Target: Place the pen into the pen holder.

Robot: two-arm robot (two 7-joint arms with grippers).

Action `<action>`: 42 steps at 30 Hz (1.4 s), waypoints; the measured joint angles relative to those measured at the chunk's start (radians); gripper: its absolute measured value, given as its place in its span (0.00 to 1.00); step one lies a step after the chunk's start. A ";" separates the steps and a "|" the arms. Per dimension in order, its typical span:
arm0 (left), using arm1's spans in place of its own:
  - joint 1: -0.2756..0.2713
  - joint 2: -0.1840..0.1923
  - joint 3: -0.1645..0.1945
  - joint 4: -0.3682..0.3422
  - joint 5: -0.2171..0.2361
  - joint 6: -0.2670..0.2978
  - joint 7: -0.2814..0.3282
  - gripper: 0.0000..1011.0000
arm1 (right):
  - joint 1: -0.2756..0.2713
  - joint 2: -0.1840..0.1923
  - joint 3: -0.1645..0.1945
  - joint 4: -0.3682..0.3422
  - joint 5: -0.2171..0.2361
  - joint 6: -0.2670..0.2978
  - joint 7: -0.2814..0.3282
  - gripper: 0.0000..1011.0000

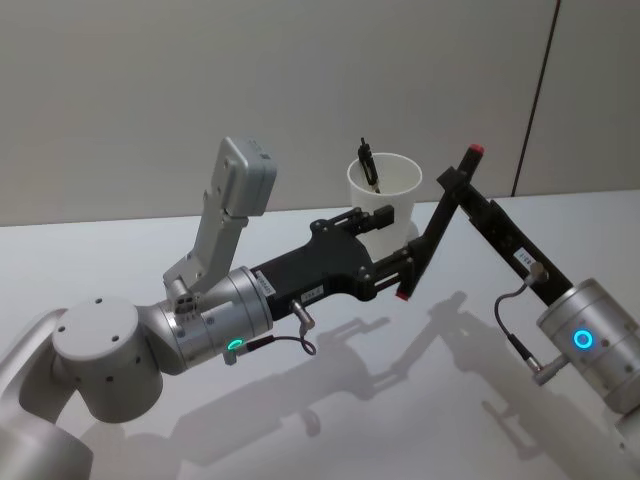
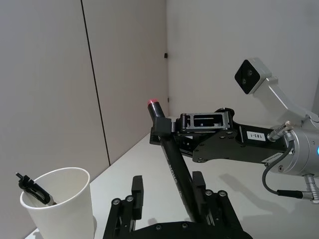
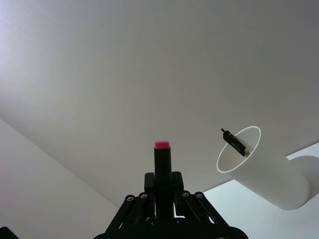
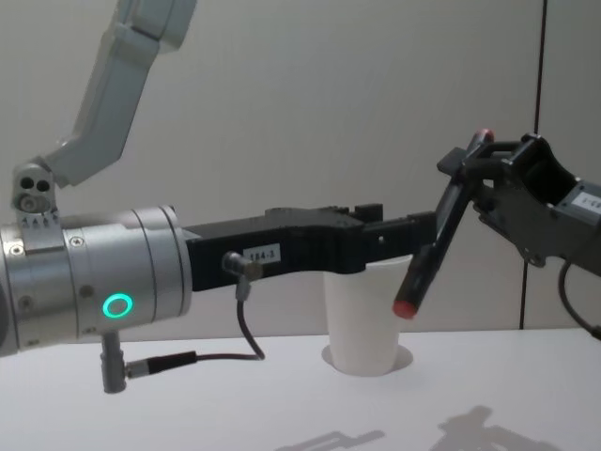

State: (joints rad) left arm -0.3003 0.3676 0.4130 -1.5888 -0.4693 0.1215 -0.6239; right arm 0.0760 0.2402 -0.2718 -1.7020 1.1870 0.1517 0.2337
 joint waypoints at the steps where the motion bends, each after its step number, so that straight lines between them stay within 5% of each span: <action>1: 0.000 0.000 0.000 0.000 0.000 0.000 0.000 0.62 | 0.000 0.000 0.000 0.000 0.000 0.000 0.000 0.20; 15: 0.000 0.000 0.000 0.001 0.000 0.001 0.000 0.99 | 0.000 0.000 0.000 0.000 0.001 0.000 0.001 0.20; 42: 0.000 0.000 0.000 0.001 0.000 0.001 0.000 0.99 | 0.039 -0.001 0.025 0.037 0.060 -0.078 -0.043 0.20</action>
State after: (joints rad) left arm -0.3003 0.3675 0.4131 -1.5883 -0.4690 0.1224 -0.6241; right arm 0.1150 0.2390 -0.2466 -1.6652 1.2466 0.0735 0.1908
